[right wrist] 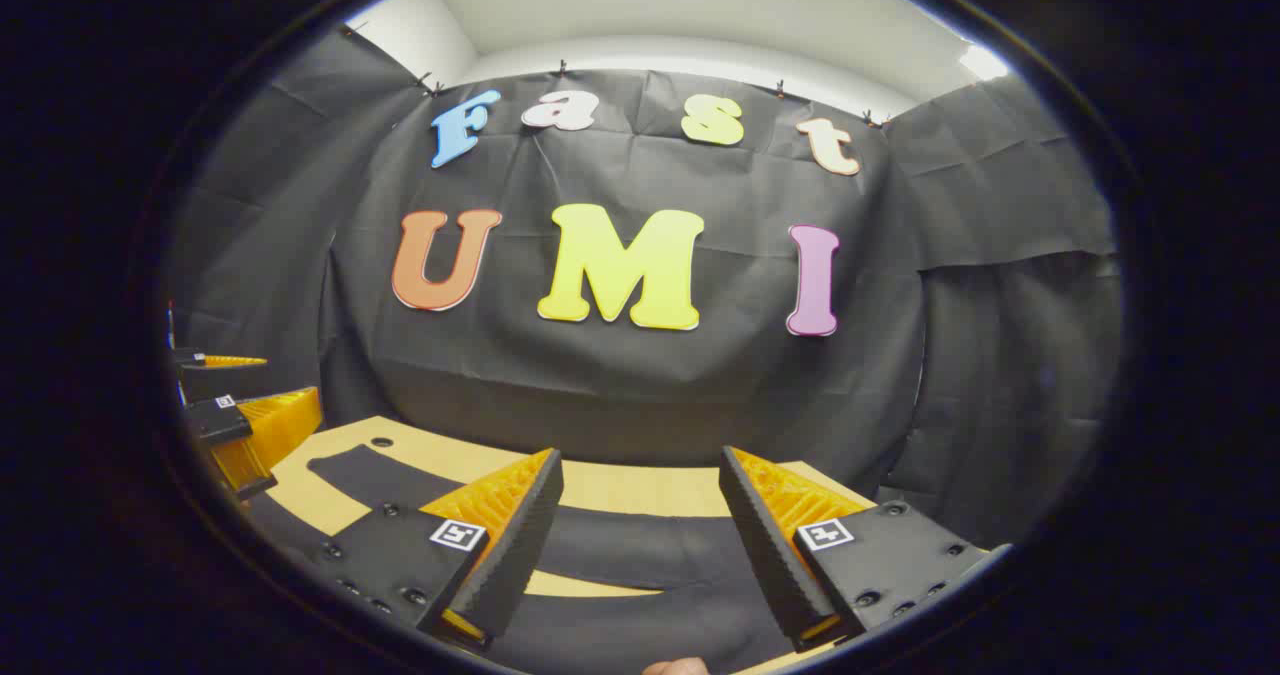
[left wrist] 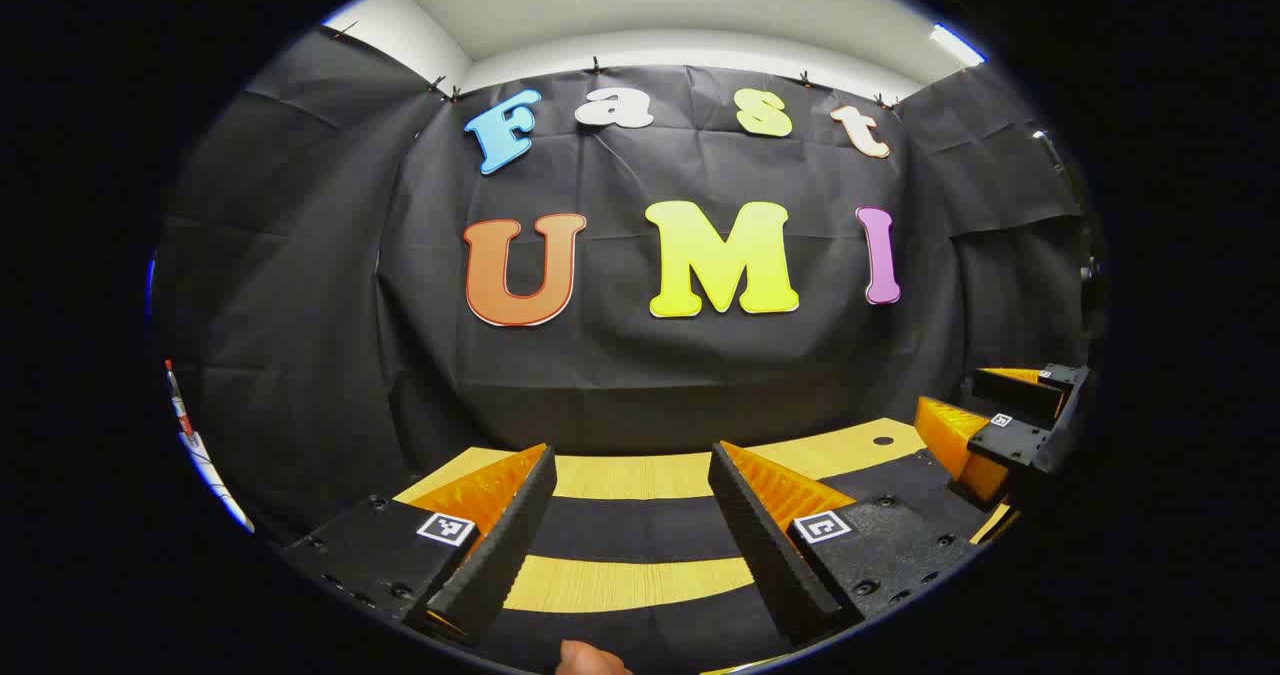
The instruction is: Grasp the waist and the cuffs of the jeans and fold them to make the two legs overlap; first hold the waist and fold one-third of the jeans toward the cuffs, then hold the cuffs and fold the remaining one-third in the same direction to finish folding.
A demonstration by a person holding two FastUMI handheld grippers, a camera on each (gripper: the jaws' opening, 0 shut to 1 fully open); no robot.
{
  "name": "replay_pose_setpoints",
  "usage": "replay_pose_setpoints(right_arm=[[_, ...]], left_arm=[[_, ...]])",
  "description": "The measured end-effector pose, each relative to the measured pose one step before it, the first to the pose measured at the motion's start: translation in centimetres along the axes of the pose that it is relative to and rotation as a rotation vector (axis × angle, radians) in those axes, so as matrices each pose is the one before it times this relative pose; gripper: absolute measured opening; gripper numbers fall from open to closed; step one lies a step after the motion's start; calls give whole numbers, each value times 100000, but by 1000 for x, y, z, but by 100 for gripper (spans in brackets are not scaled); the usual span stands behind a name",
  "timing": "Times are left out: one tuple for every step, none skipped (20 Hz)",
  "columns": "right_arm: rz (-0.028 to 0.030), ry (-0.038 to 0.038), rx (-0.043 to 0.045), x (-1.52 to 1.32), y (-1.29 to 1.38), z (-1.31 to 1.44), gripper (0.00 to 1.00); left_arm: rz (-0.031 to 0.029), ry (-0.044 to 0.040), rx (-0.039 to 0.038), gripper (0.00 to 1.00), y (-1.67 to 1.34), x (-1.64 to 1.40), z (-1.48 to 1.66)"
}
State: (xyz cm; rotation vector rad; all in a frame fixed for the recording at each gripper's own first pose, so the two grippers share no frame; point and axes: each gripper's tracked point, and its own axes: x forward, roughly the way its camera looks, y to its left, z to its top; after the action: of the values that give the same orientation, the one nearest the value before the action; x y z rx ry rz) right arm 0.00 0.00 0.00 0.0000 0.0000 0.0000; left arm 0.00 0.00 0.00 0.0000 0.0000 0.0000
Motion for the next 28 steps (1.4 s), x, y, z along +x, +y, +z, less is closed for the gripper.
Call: replay_pose_setpoints(right_arm=[[533,423,173,140,236,-166,96],[269,307,37,88,75,-32,96],[178,-171,110,-32,16,64,96],[386,-456,244,19,93,218,96],[289,-319,-172,48,128,65,96],[329,-167,-483,65,110,91,96],[260,-156,-332,38,63,79,96],[30,-39,-271,3,-16,136,96],[-192,-284,-81,14,-67,167,96],[-540,-460,-249,43,-15,374,96],[-450,-230,-411,37,21,309,96],[-261,-237,-520,-41,140,427,96],[-275,-685,-570,-155,131,481,96],[-454,-1225,-521,-227,157,729,96],[-590,-1915,-269,-83,215,972,96],[-349,-756,-364,-5,138,409,96],[127,74,-52,22,145,281,96],[1063,42,526,-121,233,223,96],[820,-93,255,10,27,279,96],[746,256,186,89,-189,133,97],[791,801,591,35,-327,-12,96],[1280,1006,839,1,-226,-260,97],[1171,1297,-148,74,-294,-232,96],[1393,1244,-1478,26,-409,-286,96],[1016,33,-2498,-55,-464,157,97],[345,-260,-2513,-22,-608,180,97],[61,-36,-1014,51,-721,109,96],[-413,459,172,38,-647,-132,96]], left_arm=[[228,-270,44,100,56,8,102],[198,-91,504,100,37,65,76],[372,-290,640,100,117,-19,129],[224,-370,304,99,26,52,126],[375,-293,202,99,23,101,-7],[75,26,-141,99,-24,-31,2],[61,149,-253,99,16,116,-11],[32,-162,-51,99,37,-46,88],[-329,-364,88,99,4,-24,199],[-550,-413,240,100,34,-12,255],[-817,-664,88,99,99,11,359],[-886,-890,-120,100,-29,157,524],[-947,-1129,-302,100,-36,124,737],[-770,-1195,-230,100,84,76,656],[-815,-906,-901,100,319,7,522],[130,207,-814,100,383,-41,147],[687,977,-1023,99,405,-194,-156],[1231,1940,-1396,99,519,-383,-266],[1271,2813,-2234,99,621,-457,-573],[1770,3615,-2865,99,598,-654,-806],[1900,4544,-3506,99,732,-803,-1092],[2792,4880,-3956,99,1084,-850,-1271],[3293,5349,-3801,99,1192,-803,-1074],[3816,5320,-4711,100,1433,-770,-1025],[3714,4537,-5698,100,1522,-727,-980],[3928,5515,-6771,100,1903,-477,-1430],[4719,6544,-7925,99,2016,-358,-1570],[4593,8941,-11727,98,2045,-154,-2027]])
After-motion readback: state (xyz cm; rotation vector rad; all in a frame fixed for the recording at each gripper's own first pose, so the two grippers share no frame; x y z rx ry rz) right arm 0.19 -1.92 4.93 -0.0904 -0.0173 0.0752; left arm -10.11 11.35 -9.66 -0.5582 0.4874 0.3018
